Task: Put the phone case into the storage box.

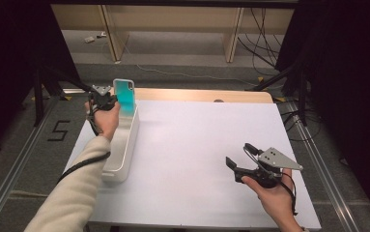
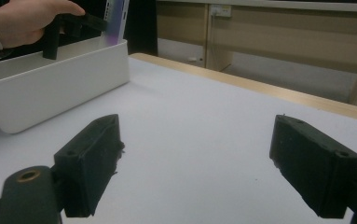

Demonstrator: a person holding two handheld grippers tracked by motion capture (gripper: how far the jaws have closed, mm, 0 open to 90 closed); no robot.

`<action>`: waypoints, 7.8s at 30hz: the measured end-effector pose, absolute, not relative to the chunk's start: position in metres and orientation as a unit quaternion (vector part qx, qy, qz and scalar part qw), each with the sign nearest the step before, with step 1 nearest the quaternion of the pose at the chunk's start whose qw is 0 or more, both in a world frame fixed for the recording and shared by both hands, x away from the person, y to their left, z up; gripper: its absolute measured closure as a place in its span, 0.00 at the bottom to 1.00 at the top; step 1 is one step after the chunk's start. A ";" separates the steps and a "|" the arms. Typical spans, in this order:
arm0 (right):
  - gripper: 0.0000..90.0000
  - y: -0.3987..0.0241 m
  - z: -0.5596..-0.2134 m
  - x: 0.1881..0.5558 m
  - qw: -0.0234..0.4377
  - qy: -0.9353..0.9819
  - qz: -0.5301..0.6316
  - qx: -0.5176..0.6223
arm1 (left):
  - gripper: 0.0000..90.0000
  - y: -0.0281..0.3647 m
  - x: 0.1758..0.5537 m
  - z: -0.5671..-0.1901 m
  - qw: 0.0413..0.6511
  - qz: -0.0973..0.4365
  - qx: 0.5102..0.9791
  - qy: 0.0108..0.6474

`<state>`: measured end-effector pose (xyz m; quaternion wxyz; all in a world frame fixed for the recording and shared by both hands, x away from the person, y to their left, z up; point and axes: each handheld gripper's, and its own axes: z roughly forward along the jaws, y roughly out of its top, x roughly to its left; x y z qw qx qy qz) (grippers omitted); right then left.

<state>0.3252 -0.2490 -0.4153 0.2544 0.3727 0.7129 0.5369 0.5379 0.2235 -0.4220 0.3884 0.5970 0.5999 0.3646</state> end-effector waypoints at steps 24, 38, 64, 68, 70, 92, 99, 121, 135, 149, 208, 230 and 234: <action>0.20 -0.249 -0.415 0.325 0.256 0.713 0.536 0.373 | 0.98 0.223 0.540 -0.426 0.380 0.360 0.600 0.606; 0.20 -0.249 -0.415 0.325 0.255 0.714 0.535 0.373 | 0.97 0.223 0.541 -0.427 0.379 0.357 0.600 0.607; 0.20 -0.249 -0.415 0.325 0.262 0.712 0.535 0.373 | 0.55 0.233 0.523 -0.409 0.421 0.346 0.590 0.596; 0.20 -0.249 -0.415 0.325 0.260 0.714 0.533 0.373 | 0.50 0.235 0.519 -0.407 0.431 0.342 0.590 0.590; 0.20 -0.249 -0.415 0.325 0.262 0.712 0.534 0.374 | 0.47 0.236 0.517 -0.406 0.437 0.343 0.592 0.584; 0.20 -0.249 -0.415 0.326 0.262 0.711 0.533 0.376 | 0.17 0.240 0.490 -0.392 0.464 0.312 0.631 0.538; 0.19 -0.250 -0.416 0.326 0.259 0.711 0.536 0.374 | 0.17 0.239 0.478 -0.389 0.484 0.300 0.635 0.522; 0.19 -0.250 -0.415 0.326 0.265 0.712 0.532 0.374 | 0.09 0.244 0.444 -0.383 0.518 0.285 0.648 0.479; 0.19 -0.250 -0.414 0.325 0.266 0.713 0.530 0.374 | 0.09 0.240 0.419 -0.379 0.536 0.284 0.653 0.454; 0.19 -0.249 -0.414 0.324 0.263 0.711 0.532 0.376 | 0.08 0.233 0.400 -0.377 0.545 0.279 0.661 0.434; 0.19 -0.251 -0.412 0.325 0.264 0.706 0.540 0.374 | 0.09 0.227 0.347 -0.398 0.570 0.245 0.671 0.406; 0.19 -0.250 -0.412 0.325 0.261 0.711 0.535 0.374 | 0.09 0.225 0.335 -0.411 0.563 0.248 0.678 0.401; 0.19 -0.250 -0.413 0.325 0.260 0.711 0.535 0.375 | 0.09 0.224 0.335 -0.412 0.563 0.248 0.681 0.399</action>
